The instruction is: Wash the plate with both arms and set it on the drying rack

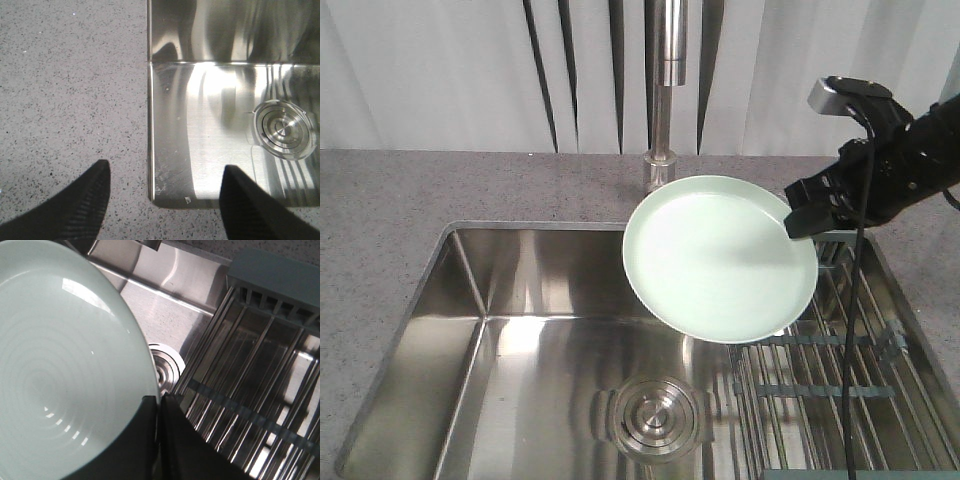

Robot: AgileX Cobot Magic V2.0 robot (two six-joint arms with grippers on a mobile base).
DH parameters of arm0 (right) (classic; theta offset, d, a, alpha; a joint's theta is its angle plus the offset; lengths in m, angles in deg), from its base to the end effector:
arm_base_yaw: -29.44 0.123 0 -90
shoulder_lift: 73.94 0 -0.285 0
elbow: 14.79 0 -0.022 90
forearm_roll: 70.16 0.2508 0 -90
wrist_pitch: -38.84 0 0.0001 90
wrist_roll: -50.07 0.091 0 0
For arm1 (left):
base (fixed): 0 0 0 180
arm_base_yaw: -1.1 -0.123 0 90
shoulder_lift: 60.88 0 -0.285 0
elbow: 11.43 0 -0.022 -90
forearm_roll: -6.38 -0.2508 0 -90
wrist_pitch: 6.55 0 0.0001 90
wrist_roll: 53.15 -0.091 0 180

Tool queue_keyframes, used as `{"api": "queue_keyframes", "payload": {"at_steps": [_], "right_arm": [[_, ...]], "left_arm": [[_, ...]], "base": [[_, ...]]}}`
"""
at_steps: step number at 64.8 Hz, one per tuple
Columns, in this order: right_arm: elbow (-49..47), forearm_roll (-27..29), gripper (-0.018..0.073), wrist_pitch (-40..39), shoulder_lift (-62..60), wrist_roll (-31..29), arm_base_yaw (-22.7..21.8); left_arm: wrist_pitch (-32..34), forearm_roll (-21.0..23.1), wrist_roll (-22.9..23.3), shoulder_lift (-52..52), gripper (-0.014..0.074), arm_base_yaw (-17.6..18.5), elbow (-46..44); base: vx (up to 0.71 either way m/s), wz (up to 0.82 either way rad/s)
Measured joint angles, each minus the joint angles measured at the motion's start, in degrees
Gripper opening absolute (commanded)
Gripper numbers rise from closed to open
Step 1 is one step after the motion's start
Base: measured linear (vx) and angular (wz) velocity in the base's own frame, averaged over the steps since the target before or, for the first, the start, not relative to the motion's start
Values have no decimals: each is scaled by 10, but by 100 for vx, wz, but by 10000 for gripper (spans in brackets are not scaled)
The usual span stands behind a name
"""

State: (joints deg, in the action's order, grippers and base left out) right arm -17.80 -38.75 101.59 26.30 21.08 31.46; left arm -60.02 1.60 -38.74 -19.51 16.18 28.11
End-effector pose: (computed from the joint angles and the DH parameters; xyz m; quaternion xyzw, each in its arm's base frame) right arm 0.3331 0.0540 0.3200 -0.1761 0.9350 0.2124 0.2230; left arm 0.0935 -0.0189 0.3092 0.0153 0.9209 -0.0594 0.3849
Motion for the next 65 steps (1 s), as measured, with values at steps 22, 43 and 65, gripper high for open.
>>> {"api": "queue_keyframes", "payload": {"at_steps": [22, 43, 65], "right_arm": [[122, 2, -1, -30, -87, -4, -5], [180, -3, -1, -59, -130, 12, 46], [167, -16, -1, -97, -117, 52, 136]], "left_arm": [[0, 0, 0, 0, 441, 0, 0], [0, 0, 0, 0, 441, 0, 0], [0, 0, 0, 0, 441, 0, 0]], "base": [[0, 0], [0, 0], [0, 0]]}}
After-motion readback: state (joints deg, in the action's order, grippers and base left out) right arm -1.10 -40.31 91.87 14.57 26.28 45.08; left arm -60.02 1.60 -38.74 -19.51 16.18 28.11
